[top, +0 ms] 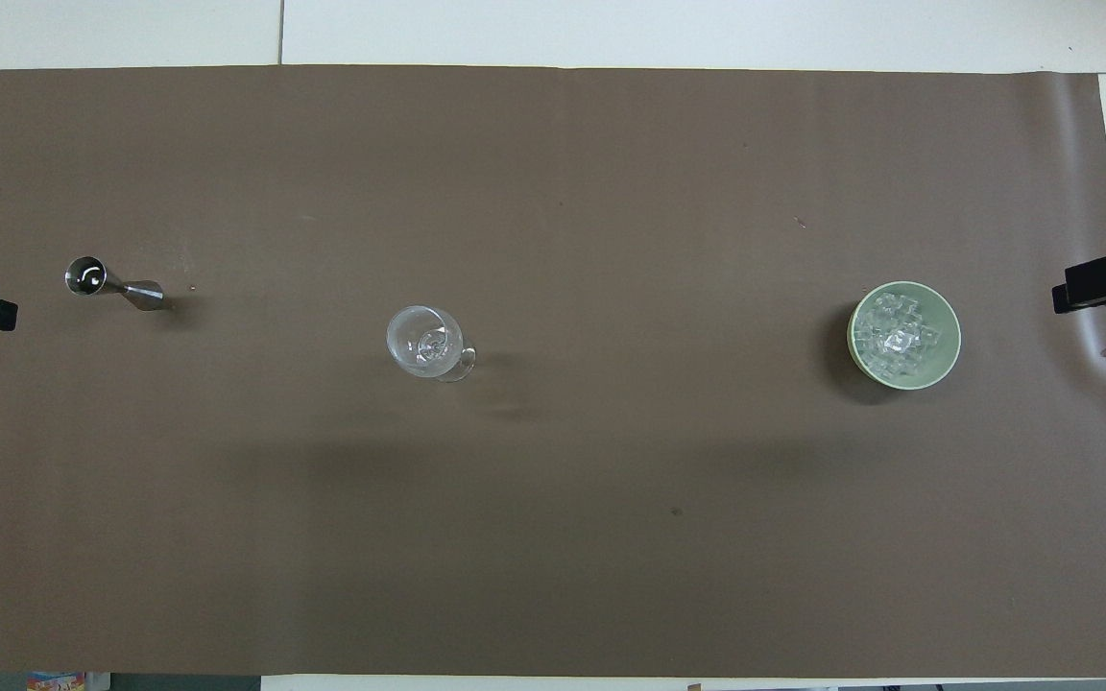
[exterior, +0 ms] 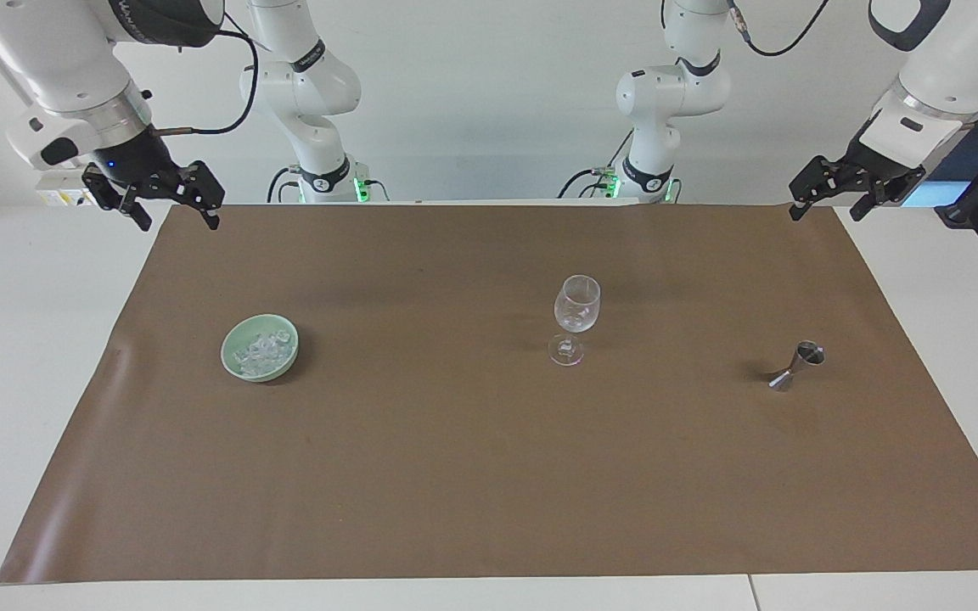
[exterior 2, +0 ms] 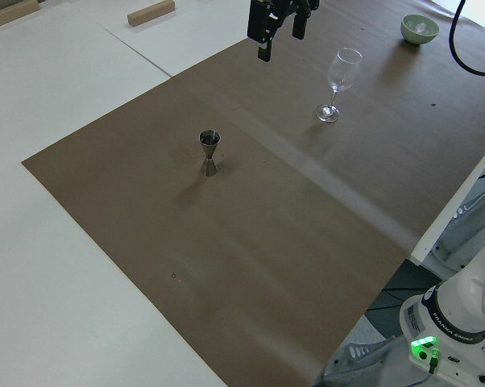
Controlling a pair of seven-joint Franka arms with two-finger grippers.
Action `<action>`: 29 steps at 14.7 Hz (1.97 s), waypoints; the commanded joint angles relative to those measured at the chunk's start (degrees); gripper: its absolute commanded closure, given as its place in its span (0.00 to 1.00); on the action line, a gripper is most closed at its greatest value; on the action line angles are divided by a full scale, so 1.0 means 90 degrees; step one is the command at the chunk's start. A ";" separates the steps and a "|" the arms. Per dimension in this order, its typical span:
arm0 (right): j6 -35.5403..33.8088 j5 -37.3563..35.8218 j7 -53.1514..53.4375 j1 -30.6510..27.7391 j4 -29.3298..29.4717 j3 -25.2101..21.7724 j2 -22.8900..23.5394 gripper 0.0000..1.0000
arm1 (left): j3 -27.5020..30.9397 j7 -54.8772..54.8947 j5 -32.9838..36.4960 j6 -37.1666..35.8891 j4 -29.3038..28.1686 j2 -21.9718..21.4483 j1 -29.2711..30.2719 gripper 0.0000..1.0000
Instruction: Pour wine and add ice with both arms
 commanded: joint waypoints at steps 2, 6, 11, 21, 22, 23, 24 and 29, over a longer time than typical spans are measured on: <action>-0.0022 0.0098 -0.0069 -0.0078 -0.0047 0.0045 -0.0035 0.00 | 0.0018 0.0095 -0.0060 0.0008 -0.0247 -0.0200 -0.0056 0.00; -0.0022 0.0098 -0.0069 -0.0078 -0.0047 0.0045 -0.0035 0.00 | 0.0008 0.0095 -0.0060 0.0047 -0.0247 -0.0200 -0.0056 0.00; -0.0022 0.0098 -0.0069 -0.0088 -0.0047 0.0045 -0.0035 0.00 | 0.0105 -0.0663 -0.0311 -0.0226 0.0424 0.0481 0.0100 0.00; -0.0022 0.0098 -0.0069 -0.0078 -0.0047 0.0045 -0.0035 0.00 | 0.0866 -0.5108 -0.1893 0.0427 0.1119 0.2366 0.0491 0.00; -0.0022 0.0098 -0.0069 -0.0088 -0.0047 0.0045 -0.0035 0.00 | 0.0925 -0.5294 -0.2195 0.0437 0.1149 0.2523 0.0636 0.00; -0.0022 0.0098 -0.0069 -0.0088 -0.0047 0.0045 -0.0035 0.00 | 0.0945 -0.5470 -0.2527 0.0476 0.1149 0.2650 0.0773 0.00; -0.0022 0.0098 -0.0069 -0.0088 -0.0047 0.0045 -0.0035 0.00 | 0.0936 -0.5704 -0.2907 0.0563 0.1139 0.2768 0.0977 0.00; -0.0022 0.0098 -0.0069 -0.0088 -0.0047 0.0045 -0.0035 0.00 | 0.0936 -0.6301 -0.4500 0.0506 0.1266 0.3578 0.1866 0.00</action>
